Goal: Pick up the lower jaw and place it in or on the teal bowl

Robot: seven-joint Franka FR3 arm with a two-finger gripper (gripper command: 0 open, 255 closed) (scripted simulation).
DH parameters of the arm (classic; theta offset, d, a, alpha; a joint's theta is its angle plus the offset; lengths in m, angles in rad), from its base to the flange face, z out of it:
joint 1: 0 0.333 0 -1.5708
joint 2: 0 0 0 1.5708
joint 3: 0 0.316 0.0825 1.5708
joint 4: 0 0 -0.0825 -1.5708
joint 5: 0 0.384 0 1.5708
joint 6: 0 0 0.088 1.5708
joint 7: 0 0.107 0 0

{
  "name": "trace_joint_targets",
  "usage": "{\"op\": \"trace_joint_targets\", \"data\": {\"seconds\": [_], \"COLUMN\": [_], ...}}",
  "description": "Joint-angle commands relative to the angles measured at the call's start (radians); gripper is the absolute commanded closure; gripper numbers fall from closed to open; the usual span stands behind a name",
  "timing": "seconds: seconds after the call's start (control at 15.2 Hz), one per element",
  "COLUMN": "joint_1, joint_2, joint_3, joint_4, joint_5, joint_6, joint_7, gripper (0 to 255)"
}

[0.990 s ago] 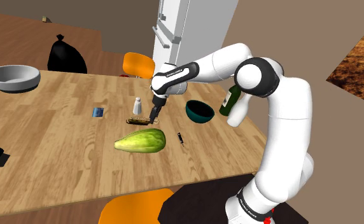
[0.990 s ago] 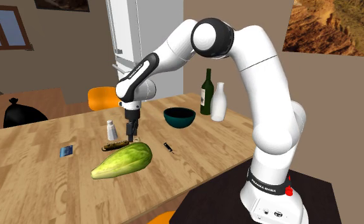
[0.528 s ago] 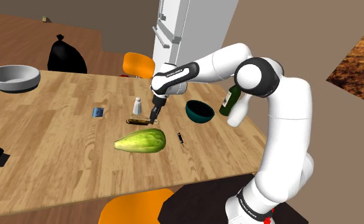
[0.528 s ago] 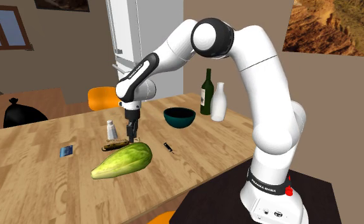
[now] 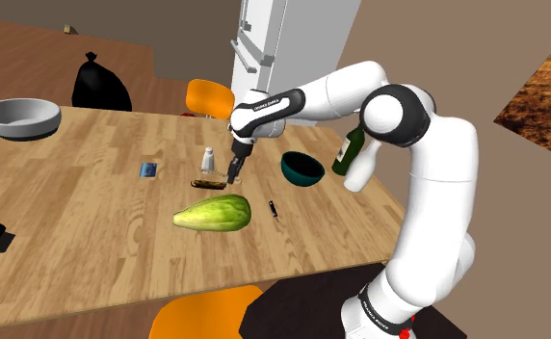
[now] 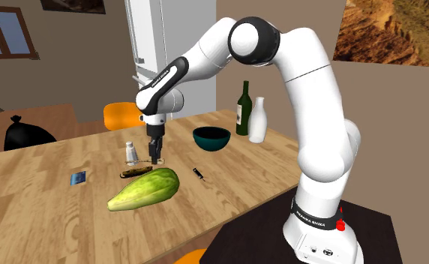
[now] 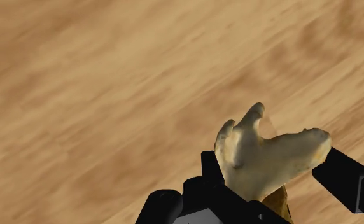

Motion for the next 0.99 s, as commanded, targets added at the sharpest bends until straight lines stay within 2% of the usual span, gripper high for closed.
{"op": "trace_joint_targets", "data": {"seconds": [0.0, 0.92], "joint_1": [0.0, -0.007], "joint_2": [-0.014, -0.114], "joint_3": [0.001, 0.005], "joint_4": [0.008, 0.059], "joint_5": [0.0, 0.003], "joint_6": [-0.022, -0.17], "joint_7": [0.004, 0.025], "gripper": [255, 255]}}
